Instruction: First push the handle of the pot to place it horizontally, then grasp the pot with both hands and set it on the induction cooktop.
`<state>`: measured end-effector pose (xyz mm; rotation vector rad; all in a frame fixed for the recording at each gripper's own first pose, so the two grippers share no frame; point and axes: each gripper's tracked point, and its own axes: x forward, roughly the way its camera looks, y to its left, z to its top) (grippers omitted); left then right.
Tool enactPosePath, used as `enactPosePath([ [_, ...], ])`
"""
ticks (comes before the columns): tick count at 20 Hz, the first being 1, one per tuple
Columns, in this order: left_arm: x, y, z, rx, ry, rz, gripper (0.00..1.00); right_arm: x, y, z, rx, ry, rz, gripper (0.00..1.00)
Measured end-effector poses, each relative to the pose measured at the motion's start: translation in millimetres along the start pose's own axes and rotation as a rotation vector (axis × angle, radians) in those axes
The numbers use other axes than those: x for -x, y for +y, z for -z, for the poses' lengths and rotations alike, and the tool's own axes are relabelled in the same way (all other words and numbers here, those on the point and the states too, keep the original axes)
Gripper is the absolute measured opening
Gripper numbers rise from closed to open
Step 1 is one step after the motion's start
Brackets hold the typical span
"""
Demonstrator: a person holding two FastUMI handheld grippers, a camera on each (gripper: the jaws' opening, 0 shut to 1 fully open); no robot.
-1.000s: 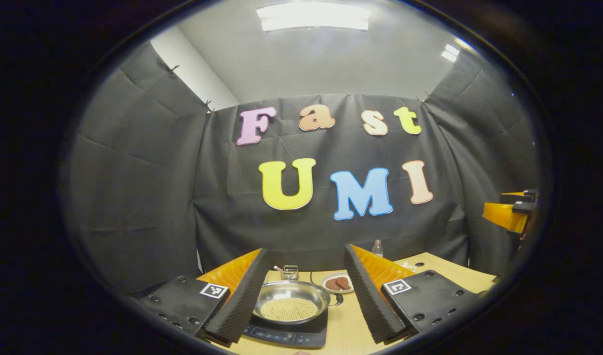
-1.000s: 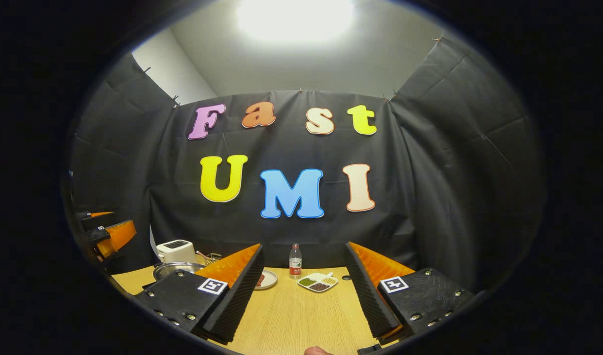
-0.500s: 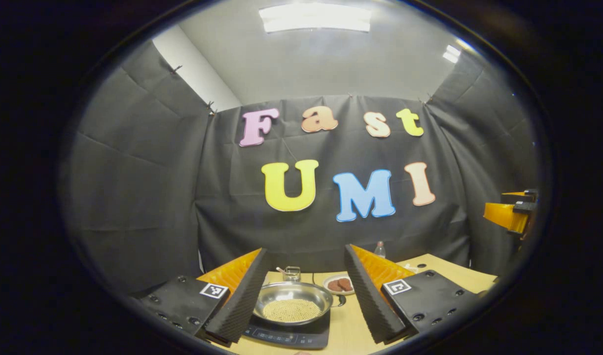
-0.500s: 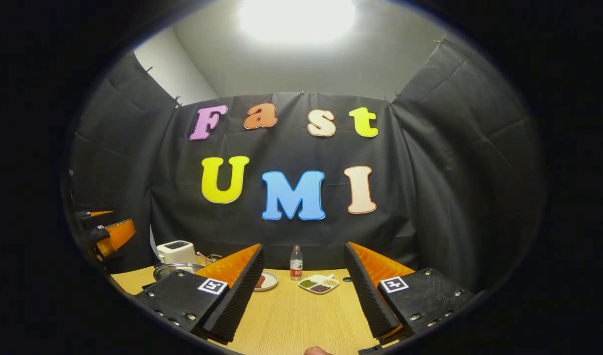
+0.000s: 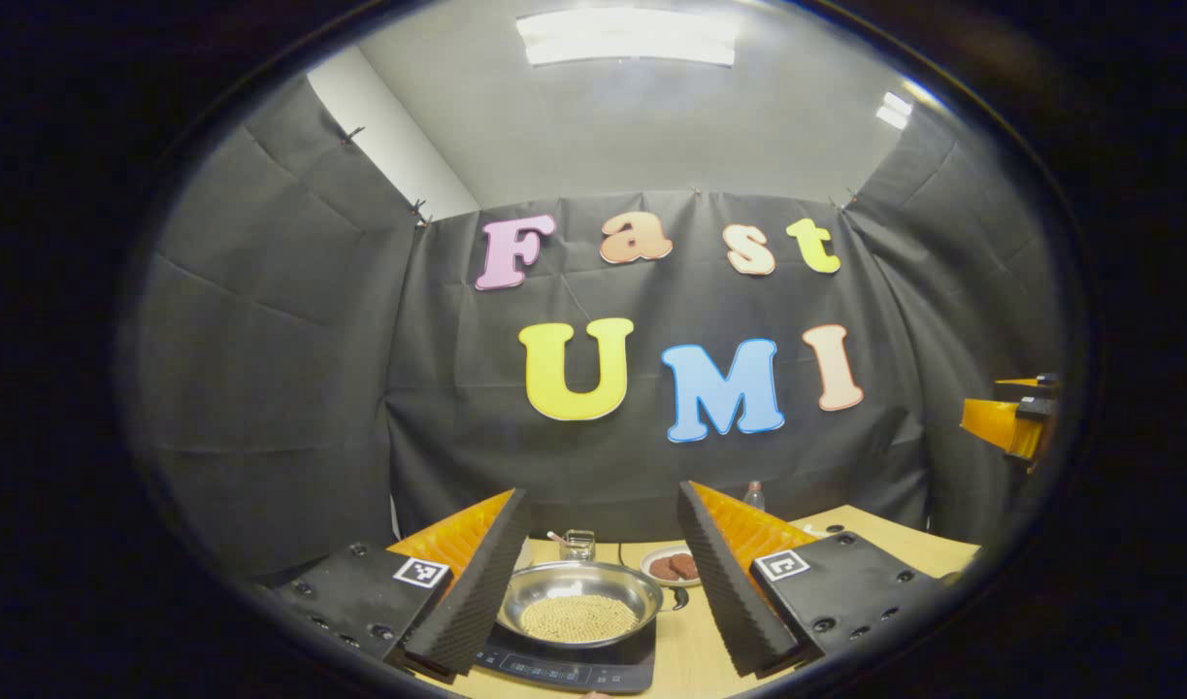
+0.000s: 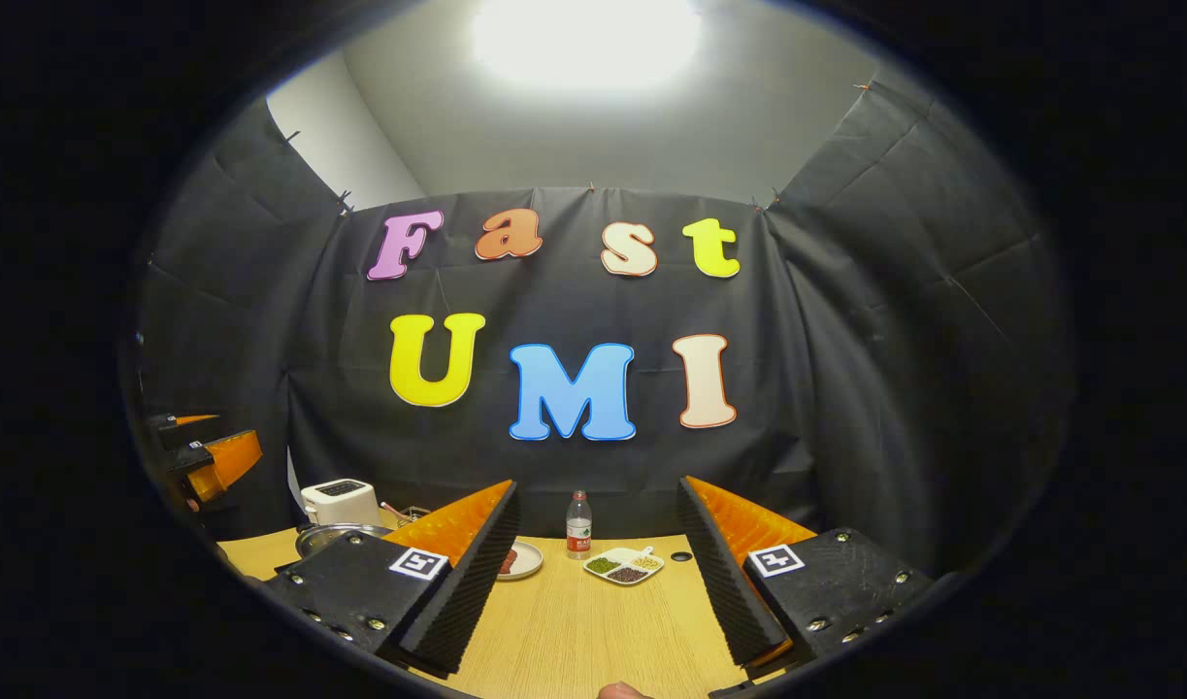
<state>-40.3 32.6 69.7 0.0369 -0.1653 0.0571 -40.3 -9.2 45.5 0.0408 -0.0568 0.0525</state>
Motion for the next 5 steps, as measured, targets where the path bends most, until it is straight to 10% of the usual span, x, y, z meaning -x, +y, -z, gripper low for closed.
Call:
enactPosePath([
  [5,-8.7,4.1,1.0,0.005,-0.005,0.017,0.98,-2.9,6.1,-1.9,0.004,-0.014,0.013,0.97],
])
